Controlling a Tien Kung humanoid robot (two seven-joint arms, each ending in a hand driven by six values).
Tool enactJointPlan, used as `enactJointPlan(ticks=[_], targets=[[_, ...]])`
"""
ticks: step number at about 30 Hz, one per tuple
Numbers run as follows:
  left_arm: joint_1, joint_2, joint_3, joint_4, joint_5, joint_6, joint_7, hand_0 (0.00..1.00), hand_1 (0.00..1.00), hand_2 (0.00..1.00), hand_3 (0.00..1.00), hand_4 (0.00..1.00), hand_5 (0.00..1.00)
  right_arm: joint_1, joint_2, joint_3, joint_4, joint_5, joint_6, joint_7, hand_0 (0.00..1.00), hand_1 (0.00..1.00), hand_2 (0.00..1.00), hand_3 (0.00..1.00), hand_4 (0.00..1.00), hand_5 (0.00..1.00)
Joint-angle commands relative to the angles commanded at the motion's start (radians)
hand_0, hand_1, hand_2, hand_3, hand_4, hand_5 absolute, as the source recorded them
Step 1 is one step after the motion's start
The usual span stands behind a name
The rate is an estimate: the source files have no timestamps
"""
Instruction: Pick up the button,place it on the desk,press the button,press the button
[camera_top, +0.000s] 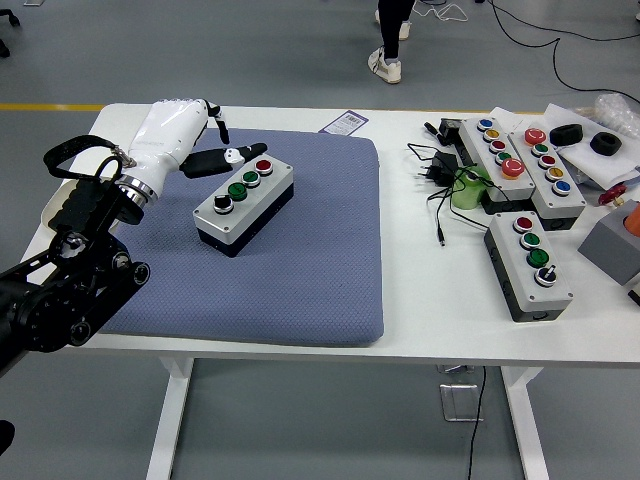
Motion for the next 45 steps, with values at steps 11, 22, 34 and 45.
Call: enactJointPlan(ticks=[11,22,34,45], targets=[[0.01,-0.048,0.016,-0.009,0.017,-0.19,0.16,0.9,0.932,0.993,0.998,0.998,0.986,0.0,0.001,0.0,0.0,-0.002,0.0,-0.001,0.745,0.683,0.702,0.577,0.179,0.113],[-0.027,-0.117,0.041,0.031,0.079,-0.262,0.263,0.998,0.998,0.998,0.998,0.998,0.924,-0.004,0.0,-0.003,0.0,-0.001,0.001,-0.002,0.745,0.683,0.702,0.576,0.179,0.113],[-0.089,-0.237,0.07,0.202,0.13,-0.374,0.454,0.979,0.998,0.998,0.998,0.998,0.829,-0.008,-0.004,-0.011,0.0,0.001,0.001,-0.002,0.745,0.683,0.702,0.576,0.18,0.113],[-0.124,-0.288,0.067,0.322,0.104,-0.38,0.529,0.892,0.988,0.998,0.998,0.998,0.73,-0.006,-0.008,-0.016,0.0,0.003,0.002,-0.001,0.745,0.683,0.702,0.577,0.179,0.113]])
